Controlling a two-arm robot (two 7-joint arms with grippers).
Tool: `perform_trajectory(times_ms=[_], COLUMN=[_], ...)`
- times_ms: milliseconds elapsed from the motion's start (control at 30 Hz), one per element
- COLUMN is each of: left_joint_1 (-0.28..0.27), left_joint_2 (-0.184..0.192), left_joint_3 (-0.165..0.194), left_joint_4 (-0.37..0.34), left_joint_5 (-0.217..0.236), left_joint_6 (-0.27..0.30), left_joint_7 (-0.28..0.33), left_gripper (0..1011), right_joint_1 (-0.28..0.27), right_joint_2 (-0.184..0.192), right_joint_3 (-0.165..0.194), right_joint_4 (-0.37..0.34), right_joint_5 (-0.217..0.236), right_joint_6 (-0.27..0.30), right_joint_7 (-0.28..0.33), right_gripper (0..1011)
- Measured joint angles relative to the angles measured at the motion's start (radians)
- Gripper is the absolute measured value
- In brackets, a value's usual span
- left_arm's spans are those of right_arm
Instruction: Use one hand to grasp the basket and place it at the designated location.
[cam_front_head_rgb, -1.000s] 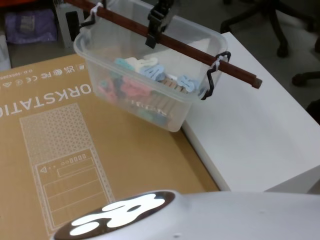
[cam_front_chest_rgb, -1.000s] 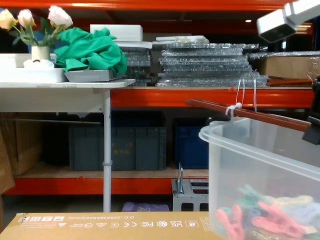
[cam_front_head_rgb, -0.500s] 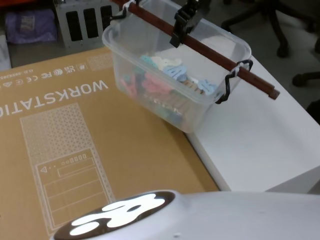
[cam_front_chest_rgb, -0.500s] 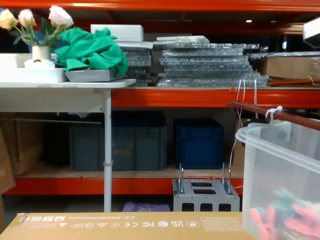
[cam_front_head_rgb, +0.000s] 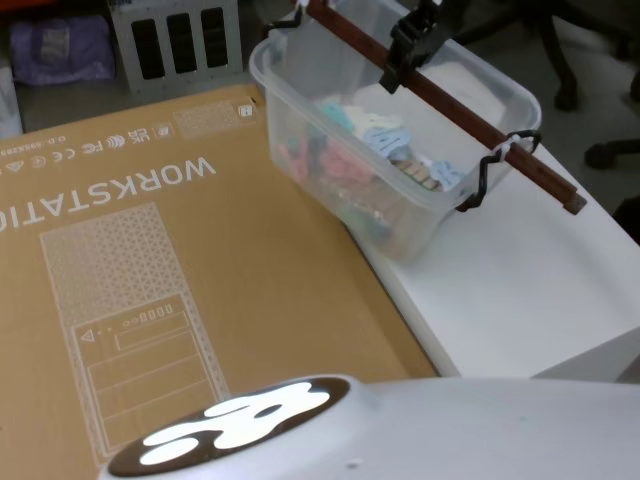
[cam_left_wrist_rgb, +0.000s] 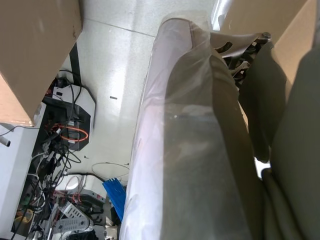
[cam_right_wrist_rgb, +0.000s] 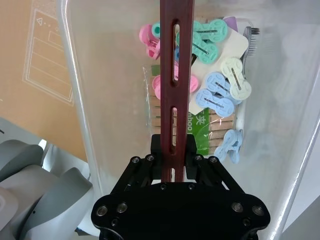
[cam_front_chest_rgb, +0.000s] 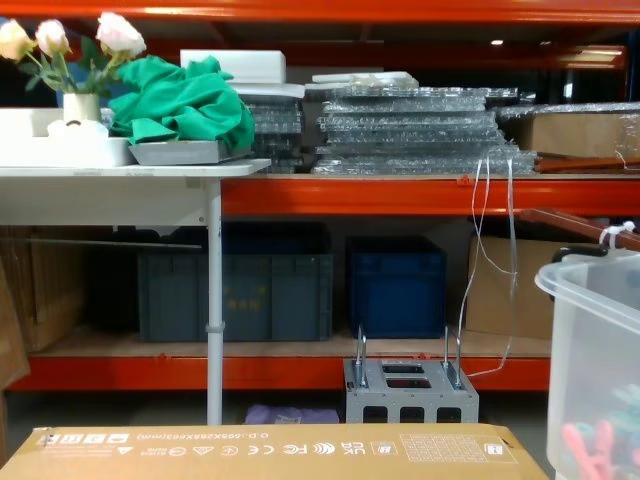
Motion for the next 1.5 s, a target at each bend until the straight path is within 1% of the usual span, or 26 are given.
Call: perform_trajectory(times_ms=[167,267,767,800,833,900,933,1000,1133,1367,1500], left_joint_1=[0.000,0.000,0.000,0.000,0.000,0.000,0.000,0.000,0.000,0.000,0.000], left_joint_2=[0.000,0.000,0.000,0.000,0.000,0.000,0.000,0.000,0.000,0.000,0.000], left_joint_3=[0.000,0.000,0.000,0.000,0.000,0.000,0.000,0.000,0.000,0.000,0.000], left_joint_4=[0.000,0.000,0.000,0.000,0.000,0.001,0.000,0.000,0.000,0.000,0.000], left_joint_5=[0.000,0.000,0.000,0.000,0.000,0.000,0.000,0.000,0.000,0.000,0.000], left_joint_6=[0.000,0.000,0.000,0.000,0.000,0.000,0.000,0.000,0.000,0.000,0.000], left_joint_7=[0.000,0.000,0.000,0.000,0.000,0.000,0.000,0.000,0.000,0.000,0.000], left_gripper=[0,0,0,0,0,0,0,0,0,0,0], right_joint_1=[-0.012,-0.017,-0.042,-0.045,-0.053,-0.065,-0.065,-0.084,-0.104,-0.127,-0.136], right_joint_2=[0.031,0.043,0.082,0.089,0.108,0.135,0.135,0.165,0.189,0.203,0.204], right_joint_3=[0.011,0.018,0.047,0.049,0.054,0.060,0.060,0.069,0.078,0.091,0.100], right_joint_4=[-0.023,-0.031,-0.063,-0.068,-0.079,-0.089,-0.089,-0.094,-0.089,-0.068,-0.062], right_joint_5=[-0.004,-0.011,-0.023,-0.024,-0.025,-0.026,-0.026,-0.025,-0.016,-0.008,-0.007], right_joint_6=[0.021,0.030,0.061,0.068,0.082,0.100,0.100,0.112,0.115,0.115,0.114], right_joint_7=[-0.006,-0.006,-0.008,-0.012,-0.020,-0.031,-0.031,-0.044,-0.056,-0.067,-0.068], right_gripper=[242,241,242,242,241,241,241,241,241,241,241])
